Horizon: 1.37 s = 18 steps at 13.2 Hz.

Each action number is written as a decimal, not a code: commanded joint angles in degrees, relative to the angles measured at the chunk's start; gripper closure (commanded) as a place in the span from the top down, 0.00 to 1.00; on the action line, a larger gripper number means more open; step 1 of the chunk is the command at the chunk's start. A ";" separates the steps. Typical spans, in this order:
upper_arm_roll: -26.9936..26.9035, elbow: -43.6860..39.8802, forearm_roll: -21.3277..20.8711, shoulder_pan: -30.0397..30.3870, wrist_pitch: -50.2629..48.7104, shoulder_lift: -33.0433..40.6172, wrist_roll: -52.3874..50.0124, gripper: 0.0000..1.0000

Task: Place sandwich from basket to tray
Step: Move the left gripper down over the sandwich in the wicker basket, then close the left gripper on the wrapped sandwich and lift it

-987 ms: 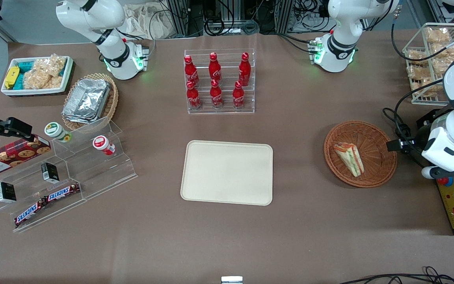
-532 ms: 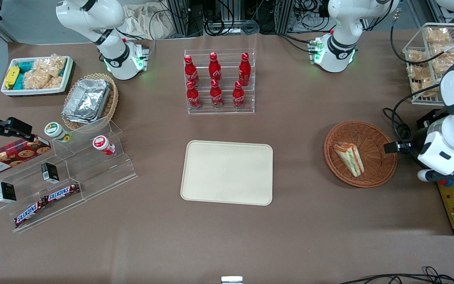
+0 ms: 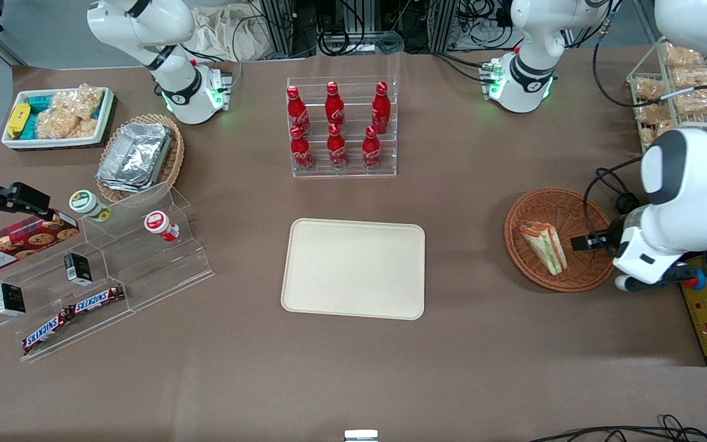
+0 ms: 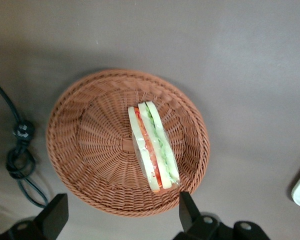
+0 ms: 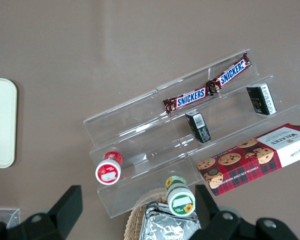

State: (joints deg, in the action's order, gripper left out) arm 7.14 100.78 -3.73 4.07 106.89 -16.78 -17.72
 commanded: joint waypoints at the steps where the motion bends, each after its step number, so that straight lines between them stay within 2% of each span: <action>1: 0.16 7.66 0.57 0.06 7.60 2.19 -5.81 0.99; 6: 0.33 14.43 0.31 -0.29 21.24 0.17 -16.11 0.99; 11: 0.34 19.98 0.31 -0.73 29.94 -1.14 -19.01 0.99; 13: 0.34 20.59 0.04 -0.73 30.40 -1.94 -19.29 0.98; 15: 0.34 21.56 -0.31 -0.73 30.75 -2.03 -19.20 0.89; 16: 0.25 22.00 -0.40 -0.73 30.92 -1.94 -19.20 0.80; 18: 0.34 22.52 -0.40 -0.73 30.75 -1.68 -19.02 0.49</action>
State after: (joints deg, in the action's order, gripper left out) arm 7.46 121.64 -3.72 3.58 136.55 -19.58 -35.85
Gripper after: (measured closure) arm 0.256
